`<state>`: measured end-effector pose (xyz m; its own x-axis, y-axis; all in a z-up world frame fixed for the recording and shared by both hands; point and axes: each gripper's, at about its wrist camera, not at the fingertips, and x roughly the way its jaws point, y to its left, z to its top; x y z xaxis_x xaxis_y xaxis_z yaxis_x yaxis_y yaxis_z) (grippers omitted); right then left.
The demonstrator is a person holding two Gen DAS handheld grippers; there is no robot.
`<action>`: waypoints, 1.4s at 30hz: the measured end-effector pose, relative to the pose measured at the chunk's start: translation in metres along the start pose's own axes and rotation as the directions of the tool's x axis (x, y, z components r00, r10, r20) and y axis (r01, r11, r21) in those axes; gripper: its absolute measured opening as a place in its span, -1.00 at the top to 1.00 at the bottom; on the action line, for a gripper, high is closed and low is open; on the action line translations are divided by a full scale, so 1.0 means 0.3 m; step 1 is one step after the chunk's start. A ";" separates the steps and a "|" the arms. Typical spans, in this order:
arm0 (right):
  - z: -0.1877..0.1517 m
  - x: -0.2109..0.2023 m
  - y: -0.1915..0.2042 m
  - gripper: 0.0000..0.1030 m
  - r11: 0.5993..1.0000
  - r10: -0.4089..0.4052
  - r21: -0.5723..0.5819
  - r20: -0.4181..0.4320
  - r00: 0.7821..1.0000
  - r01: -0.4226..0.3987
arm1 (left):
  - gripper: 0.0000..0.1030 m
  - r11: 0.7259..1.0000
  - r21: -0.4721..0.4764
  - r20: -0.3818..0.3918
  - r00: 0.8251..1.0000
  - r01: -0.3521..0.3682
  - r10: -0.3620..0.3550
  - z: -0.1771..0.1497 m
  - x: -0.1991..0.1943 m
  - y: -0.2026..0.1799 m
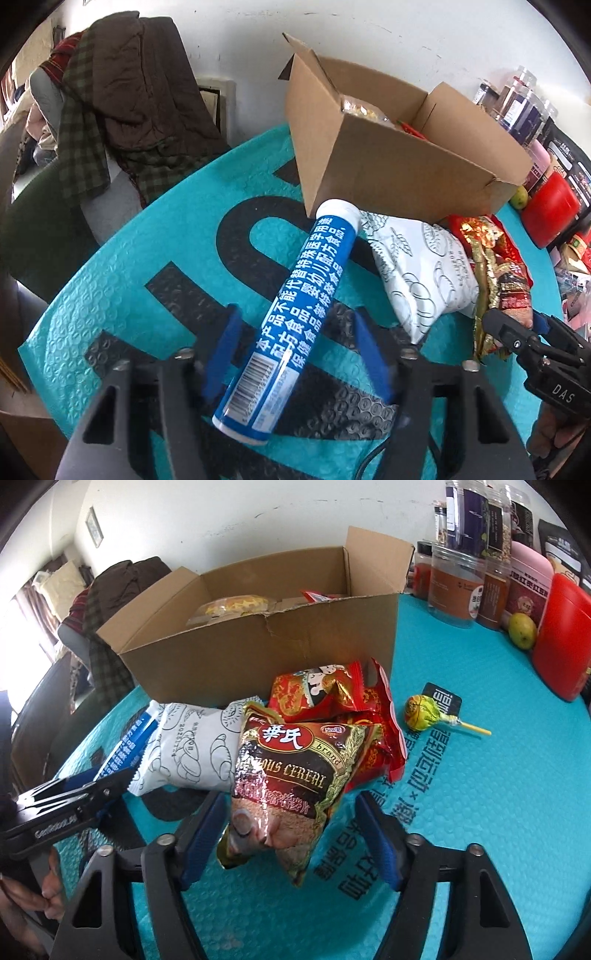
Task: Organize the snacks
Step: 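Grasp the blue-white tube with the left tool while the right tool grasps the cereal sachet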
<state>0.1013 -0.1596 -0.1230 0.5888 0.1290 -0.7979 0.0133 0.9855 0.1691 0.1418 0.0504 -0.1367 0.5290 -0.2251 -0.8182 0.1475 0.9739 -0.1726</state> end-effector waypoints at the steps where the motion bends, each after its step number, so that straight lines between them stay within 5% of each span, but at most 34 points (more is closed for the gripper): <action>1: -0.001 0.000 -0.003 -0.15 1.000 0.012 0.000 -0.001 1.000 -0.012 | 0.10 1.000 0.011 0.002 1.000 -0.007 0.007 0.001 0.001 -0.003; 5: -0.018 -0.009 -0.003 0.19 0.999 0.036 0.000 0.000 0.999 -0.036 | 0.41 0.999 0.033 -0.016 0.999 0.031 -0.031 -0.007 -0.001 -0.019; 11: -0.055 -0.040 -0.019 0.24 0.996 0.085 0.013 -0.023 0.996 -0.084 | 0.45 0.998 0.050 -0.031 0.999 0.042 -0.040 -0.055 -0.032 -0.042; 30: -0.223 -0.182 -0.073 0.24 0.987 0.160 0.022 -0.132 0.978 -0.159 | 0.45 0.981 0.133 -0.142 0.982 0.143 -0.124 -0.258 -0.163 -0.175; 38: -0.236 -0.201 -0.060 0.20 0.994 0.105 -0.019 -0.138 0.985 -0.109 | 0.45 0.979 0.165 -0.141 0.985 0.123 -0.100 -0.271 -0.146 -0.217; 42: -0.239 -0.199 -0.031 -0.13 0.997 0.041 -0.064 -0.101 0.994 -0.048 | 0.45 0.978 0.187 -0.123 0.990 0.087 -0.065 -0.254 -0.128 -0.242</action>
<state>0.0080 -0.1685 -0.1183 0.5038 0.1797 -0.8449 -0.0662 0.9833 0.1697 0.0470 -0.0095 -0.1346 0.4119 -0.2823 -0.8664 0.3469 0.9278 -0.1374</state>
